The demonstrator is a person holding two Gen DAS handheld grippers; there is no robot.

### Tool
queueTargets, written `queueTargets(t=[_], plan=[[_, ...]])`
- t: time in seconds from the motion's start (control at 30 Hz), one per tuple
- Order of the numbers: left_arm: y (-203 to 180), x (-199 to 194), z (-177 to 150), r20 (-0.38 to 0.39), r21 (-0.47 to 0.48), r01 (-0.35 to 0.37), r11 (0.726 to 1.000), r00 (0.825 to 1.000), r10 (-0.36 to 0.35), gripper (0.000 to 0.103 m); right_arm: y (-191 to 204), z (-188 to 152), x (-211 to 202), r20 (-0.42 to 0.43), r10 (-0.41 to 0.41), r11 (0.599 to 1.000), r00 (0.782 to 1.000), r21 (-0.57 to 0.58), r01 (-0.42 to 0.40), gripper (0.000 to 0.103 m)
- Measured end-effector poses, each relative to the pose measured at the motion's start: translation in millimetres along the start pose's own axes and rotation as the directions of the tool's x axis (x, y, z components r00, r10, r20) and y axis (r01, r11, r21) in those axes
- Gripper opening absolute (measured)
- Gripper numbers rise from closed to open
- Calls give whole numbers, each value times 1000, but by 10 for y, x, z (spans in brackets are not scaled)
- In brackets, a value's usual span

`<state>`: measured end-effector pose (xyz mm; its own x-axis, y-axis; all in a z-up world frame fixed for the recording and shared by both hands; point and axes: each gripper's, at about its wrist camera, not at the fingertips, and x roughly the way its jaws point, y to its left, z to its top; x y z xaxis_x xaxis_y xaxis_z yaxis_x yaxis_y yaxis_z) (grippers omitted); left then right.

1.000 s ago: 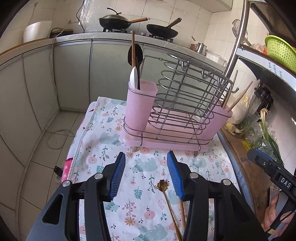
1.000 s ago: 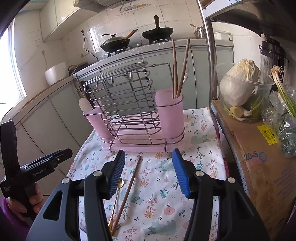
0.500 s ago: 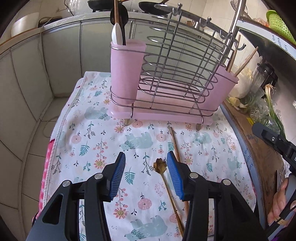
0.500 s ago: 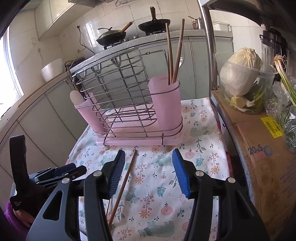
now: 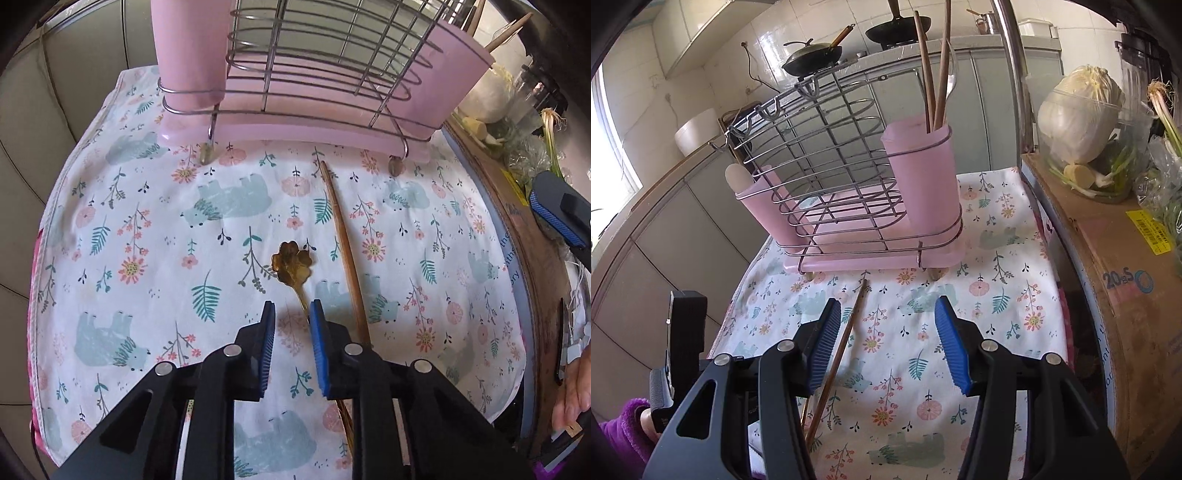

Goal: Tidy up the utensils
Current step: 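Grasp the gold spoon handle with the left tool while the right tool grasps the wooden chopstick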

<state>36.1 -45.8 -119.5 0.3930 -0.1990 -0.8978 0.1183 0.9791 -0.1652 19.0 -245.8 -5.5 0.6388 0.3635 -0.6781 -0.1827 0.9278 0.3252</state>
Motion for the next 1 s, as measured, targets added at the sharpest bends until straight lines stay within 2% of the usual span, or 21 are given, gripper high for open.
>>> queueTargets(t=[0.4, 0.47, 0.63, 0.8, 1.0], plan=[[-126, 102, 62, -32, 27, -4, 1000, 999, 5, 15, -62, -12, 117, -33, 12, 1000, 999, 10, -11, 54], [-136, 116, 71, -40, 30, -4, 1000, 999, 5, 6, -41, -19, 147, -42, 15, 1000, 999, 6, -15, 54], [-133, 120, 85, -39, 39, -1, 999, 999, 3, 3, 12, -35, 204, -62, 12, 1000, 998, -10, -13, 54], [51, 5, 109, -2, -1, -7, 1000, 1000, 7, 2, 44, -49, 235, -76, 10, 1000, 997, -16, -11, 54], [358, -181, 176, 62, -60, -61, 996, 996, 65, 2, 67, -61, 403, -138, 57, 998, 989, 32, -53, 54]])
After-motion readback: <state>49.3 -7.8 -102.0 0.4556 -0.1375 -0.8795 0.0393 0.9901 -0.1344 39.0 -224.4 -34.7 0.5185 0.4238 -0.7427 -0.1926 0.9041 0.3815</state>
